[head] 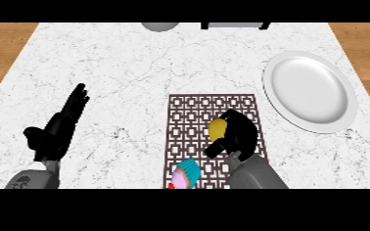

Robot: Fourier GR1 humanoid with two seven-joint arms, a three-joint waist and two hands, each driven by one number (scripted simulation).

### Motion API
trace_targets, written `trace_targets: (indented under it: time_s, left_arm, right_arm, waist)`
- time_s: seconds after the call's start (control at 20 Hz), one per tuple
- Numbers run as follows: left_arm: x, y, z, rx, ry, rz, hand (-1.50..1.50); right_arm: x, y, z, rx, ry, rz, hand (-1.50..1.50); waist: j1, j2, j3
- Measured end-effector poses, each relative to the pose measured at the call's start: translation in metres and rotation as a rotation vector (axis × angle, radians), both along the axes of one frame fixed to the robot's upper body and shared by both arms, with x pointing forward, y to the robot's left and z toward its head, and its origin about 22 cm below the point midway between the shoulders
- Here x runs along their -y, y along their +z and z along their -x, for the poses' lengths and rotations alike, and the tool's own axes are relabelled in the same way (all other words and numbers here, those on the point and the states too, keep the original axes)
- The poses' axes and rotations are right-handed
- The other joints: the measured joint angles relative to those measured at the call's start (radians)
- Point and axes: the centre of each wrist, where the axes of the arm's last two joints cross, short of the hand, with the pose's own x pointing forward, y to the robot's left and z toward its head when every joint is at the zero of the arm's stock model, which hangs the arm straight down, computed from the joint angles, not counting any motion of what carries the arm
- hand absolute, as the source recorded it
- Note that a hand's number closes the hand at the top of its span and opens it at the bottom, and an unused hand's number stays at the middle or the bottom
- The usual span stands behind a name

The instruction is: Pick the lemon from the placemat and place it in the plate

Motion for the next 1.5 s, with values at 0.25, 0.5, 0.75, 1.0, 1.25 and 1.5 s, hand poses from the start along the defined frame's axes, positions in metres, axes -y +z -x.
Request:
trace_targets:
  time_s: [0.25, 0.5, 0.75, 1.0, 1.25, 1.5]
  left_arm:
    - [0.007, 0.007, 0.000, -0.001, 0.001, 0.000, 0.00]
    - [0.003, -0.001, 0.004, -0.003, 0.024, 0.007, 0.00]
    - [-0.007, -0.004, 0.010, -0.013, 0.066, 0.005, 0.00]
    - [-0.013, -0.006, 0.016, -0.014, 0.087, 0.008, 0.00]
    - [-0.010, -0.010, 0.021, -0.017, 0.085, 0.015, 0.00]
    - [-0.007, -0.009, 0.021, -0.011, 0.071, 0.010, 0.00]
  right_arm:
    - [-0.003, -0.003, -0.002, 0.034, 0.031, 0.029, 1.50]
    - [0.053, -0.004, 0.003, 0.118, 0.084, 0.143, 1.50]
    - [0.167, 0.002, 0.008, 0.168, 0.154, 0.291, 1.50]
    - [0.257, 0.032, 0.018, 0.249, 0.248, 0.331, 1.50]
    - [0.335, 0.079, 0.029, 0.364, 0.326, 0.316, 1.50]
    - [0.405, 0.126, 0.047, 0.544, 0.358, 0.279, 1.50]
  waist:
    - [-0.001, -0.005, -0.002]
    - [-0.019, -0.003, 0.003]
    - [-0.065, 0.000, 0.010]
    - [-0.084, -0.001, 0.013]
    - [-0.085, -0.003, 0.013]
    - [-0.067, -0.001, 0.011]
